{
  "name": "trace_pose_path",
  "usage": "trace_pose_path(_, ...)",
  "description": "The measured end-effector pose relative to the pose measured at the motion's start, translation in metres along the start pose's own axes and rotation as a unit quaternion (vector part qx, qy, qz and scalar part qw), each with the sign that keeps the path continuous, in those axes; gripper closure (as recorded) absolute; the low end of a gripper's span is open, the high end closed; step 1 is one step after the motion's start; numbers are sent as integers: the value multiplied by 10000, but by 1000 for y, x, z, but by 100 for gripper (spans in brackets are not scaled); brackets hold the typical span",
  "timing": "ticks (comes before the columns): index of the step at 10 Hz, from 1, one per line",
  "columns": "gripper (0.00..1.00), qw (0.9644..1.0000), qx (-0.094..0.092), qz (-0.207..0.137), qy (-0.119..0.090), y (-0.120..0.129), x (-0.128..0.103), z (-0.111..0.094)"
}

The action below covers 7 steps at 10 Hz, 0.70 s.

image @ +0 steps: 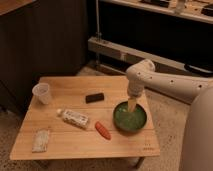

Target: Push the ceramic bowl across the table

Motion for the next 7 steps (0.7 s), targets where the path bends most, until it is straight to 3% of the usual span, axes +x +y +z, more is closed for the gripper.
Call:
trace_pose_path(2,20,10000,10,41,6,4,17,16)
trace_pose_path(4,22,10000,9,-23,26,-1,11,21)
trace_pose_path(7,48,10000,12,-29,76,7,2,35)
